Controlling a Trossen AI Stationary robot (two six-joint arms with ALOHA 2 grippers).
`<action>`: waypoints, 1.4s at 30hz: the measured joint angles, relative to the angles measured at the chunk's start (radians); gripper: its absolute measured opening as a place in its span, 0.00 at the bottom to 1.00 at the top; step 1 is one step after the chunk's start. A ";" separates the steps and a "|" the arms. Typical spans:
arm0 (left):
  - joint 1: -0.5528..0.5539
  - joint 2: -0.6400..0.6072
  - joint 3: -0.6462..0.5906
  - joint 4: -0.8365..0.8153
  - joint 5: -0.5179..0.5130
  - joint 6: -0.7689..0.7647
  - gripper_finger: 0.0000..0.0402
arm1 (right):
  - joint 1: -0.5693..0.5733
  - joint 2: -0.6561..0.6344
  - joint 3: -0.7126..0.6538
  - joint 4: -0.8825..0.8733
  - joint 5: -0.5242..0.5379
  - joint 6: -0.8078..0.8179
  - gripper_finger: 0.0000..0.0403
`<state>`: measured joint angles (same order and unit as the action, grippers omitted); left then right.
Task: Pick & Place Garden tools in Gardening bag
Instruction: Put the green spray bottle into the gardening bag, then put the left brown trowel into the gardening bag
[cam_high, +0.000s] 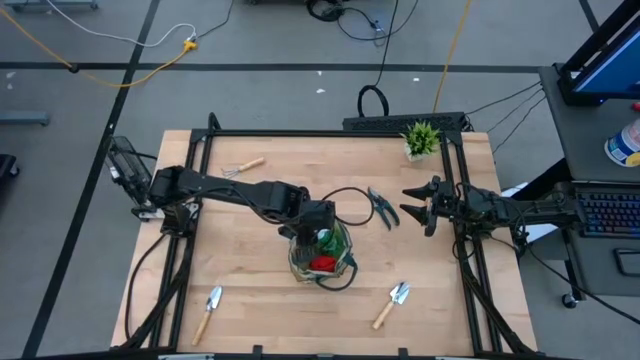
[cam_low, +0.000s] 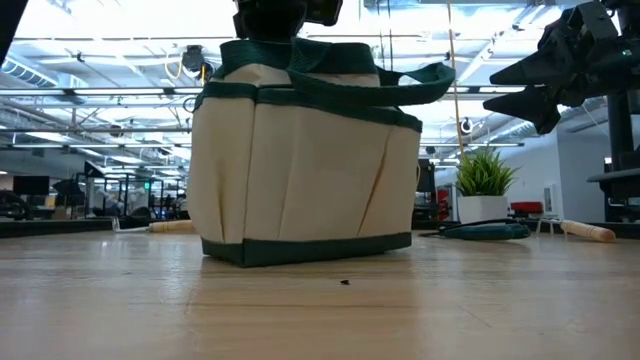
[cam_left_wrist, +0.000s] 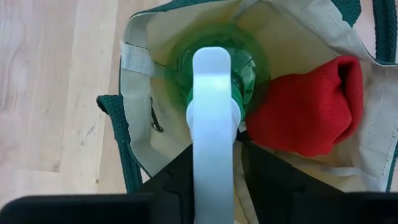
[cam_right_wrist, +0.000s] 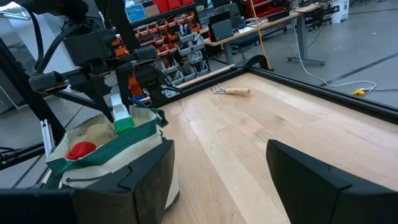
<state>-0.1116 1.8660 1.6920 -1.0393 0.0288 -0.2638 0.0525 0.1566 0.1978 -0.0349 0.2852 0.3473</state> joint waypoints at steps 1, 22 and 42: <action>0.000 0.000 0.000 0.000 0.000 0.000 0.32 | 0.000 0.000 0.000 0.000 0.000 0.000 0.62; 0.006 -0.002 0.154 -0.092 -0.050 0.135 0.34 | 0.000 0.000 0.000 0.000 0.000 0.000 0.62; 0.051 -0.002 0.330 -0.494 -0.134 -0.033 0.35 | 0.000 0.000 0.000 0.000 0.000 0.000 0.62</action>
<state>-0.0601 1.8637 2.0216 -1.5335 -0.1055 -0.2970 0.0525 0.1566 0.1978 -0.0349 0.2852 0.3470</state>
